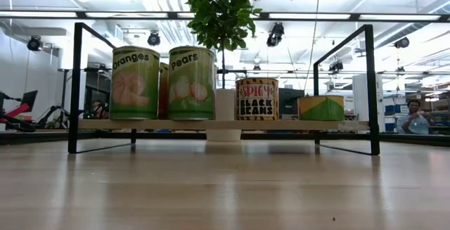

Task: Pick and place cans onto a shelf
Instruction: Return to Home Position

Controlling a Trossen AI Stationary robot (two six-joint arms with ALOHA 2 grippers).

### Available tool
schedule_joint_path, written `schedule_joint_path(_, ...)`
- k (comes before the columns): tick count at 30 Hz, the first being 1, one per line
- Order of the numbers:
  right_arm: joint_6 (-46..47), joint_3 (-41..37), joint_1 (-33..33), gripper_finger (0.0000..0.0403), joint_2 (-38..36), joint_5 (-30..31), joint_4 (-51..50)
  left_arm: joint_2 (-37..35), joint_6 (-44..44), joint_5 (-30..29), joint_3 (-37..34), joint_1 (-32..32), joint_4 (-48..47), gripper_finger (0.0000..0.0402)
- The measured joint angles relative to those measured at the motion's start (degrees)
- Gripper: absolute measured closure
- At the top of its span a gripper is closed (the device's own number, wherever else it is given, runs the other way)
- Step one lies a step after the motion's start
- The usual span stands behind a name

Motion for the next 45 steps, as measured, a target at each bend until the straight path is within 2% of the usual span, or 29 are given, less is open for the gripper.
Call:
schedule_joint_path(6, -5.7, -13.9, -0.1, 0.0385, -10.9, -0.7, 18.0, 0.5, 1.3, 0.0, 0.0, 0.0, -0.2, 0.0402)
schedule_joint_path(10, -8.2, -22.5, -0.1, 0.0385, -18.5, -0.9, 24.8, 0.5, 1.7, 0.0, 0.0, 0.0, -2.2, 0.0402)
schedule_joint_path(18, -9.2, -34.0, -0.1, 0.0385, -33.6, -0.8, 26.2, -1.1, 0.1, 0.0, 0.0, -1.0, -17.1, 0.0402)
schedule_joint_path(24, -10.6, -38.9, -0.1, 0.0385, -44.2, -0.8, 26.1, -3.6, 0.2, 0.0, -0.1, -4.4, -22.0, 0.0402)
schedule_joint_path(33, -12.1, -41.9, -0.3, 0.0385, -51.8, -1.0, 25.5, -12.3, 2.6, 3.6, -7.0, -4.6, -17.5, 0.0402)
schedule_joint_path(36, -12.3, -42.6, -0.3, 0.0385, -53.2, -1.0, 24.7, -17.3, 3.9, 3.6, -10.7, -4.0, -12.0, 0.0402)
schedule_joint_path(41, -13.7, -44.7, -0.3, 0.0385, -55.8, -0.9, 26.1, -24.6, 6.6, 3.5, -17.3, -0.5, -2.9, 0.0402)
schedule_joint_path(45, -14.6, -46.0, -0.3, 0.0385, -58.5, -0.9, 26.8, -28.5, 6.8, 3.5, -20.9, 4.5, -1.7, 0.0402)
